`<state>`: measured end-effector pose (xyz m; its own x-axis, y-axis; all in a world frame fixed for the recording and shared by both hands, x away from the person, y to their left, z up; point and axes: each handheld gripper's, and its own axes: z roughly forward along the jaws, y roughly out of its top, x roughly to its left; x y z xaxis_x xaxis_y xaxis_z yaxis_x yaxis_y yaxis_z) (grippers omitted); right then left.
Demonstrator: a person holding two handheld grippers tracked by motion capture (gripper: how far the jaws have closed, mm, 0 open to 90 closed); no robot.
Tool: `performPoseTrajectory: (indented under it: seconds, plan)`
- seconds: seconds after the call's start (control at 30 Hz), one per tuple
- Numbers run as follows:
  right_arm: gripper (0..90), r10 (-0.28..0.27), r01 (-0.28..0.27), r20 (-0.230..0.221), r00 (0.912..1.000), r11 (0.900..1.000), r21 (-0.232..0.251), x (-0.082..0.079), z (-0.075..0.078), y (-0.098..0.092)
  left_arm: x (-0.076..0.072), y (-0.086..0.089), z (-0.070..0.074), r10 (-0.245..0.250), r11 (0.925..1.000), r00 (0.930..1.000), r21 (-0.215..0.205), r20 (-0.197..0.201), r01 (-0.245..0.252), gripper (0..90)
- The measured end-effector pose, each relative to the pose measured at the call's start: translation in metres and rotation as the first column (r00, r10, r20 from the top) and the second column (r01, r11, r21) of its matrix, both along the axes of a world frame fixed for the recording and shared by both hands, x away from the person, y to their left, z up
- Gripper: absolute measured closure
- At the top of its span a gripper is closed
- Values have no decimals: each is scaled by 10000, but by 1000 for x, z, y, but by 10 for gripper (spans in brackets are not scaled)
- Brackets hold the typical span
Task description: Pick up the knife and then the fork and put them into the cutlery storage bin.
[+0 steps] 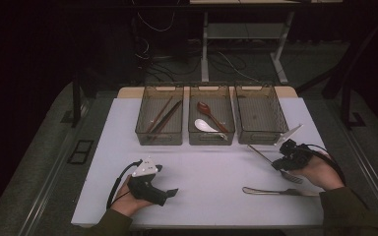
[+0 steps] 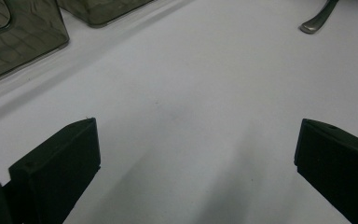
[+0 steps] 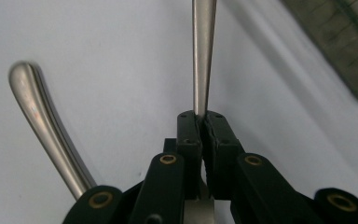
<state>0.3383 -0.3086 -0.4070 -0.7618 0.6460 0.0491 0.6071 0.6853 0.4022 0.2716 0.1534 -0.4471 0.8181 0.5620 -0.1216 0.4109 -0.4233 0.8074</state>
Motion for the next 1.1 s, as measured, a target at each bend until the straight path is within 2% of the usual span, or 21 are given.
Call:
performPoseTrajectory:
  seconds: [0.13, 0.23, 0.37, 0.57, 0.83, 1.03, 1.1]
  plan:
    - [851, -174, 141, 425, 9989, 9969, 774, 0, 3, -8, 0, 0, 0, 2, 10000, 10000, -8, 13, -2, 0]
    - [851, -253, 162, 668, 9974, 9909, 1337, -1, 5, -12, 0, 1, 0, 29, 10000, 10000, -15, -9, -29, 0]
    - [851, -498, 291, 946, 9943, 9776, 2086, 0, 10, -17, 0, 1, 0, 43, 10000, 10000, -28, -21, -43, 0]
    - [851, -900, 394, 1588, 9832, 9542, 2966, 2, 20, -24, 1, 1, 0, 27, 10000, 10000, -9, -16, -27, 0]
    - [850, -1278, 507, 2013, 9712, 9356, 3493, 9, 33, -28, 1, 1, -1, 58, 10000, 10000, -8, -34, -58, 0]
    - [850, -1516, 590, 2248, 9625, 9264, 3719, 16, 44, -29, 1, 1, -1, 67, 10000, 10000, -14, -50, -67, 0]
    - [850, -1616, 659, 2326, 9590, 9260, 3717, 19, 47, -29, 1, 1, -1, 67, 10000, 10000, -6, -52, -67, 0]
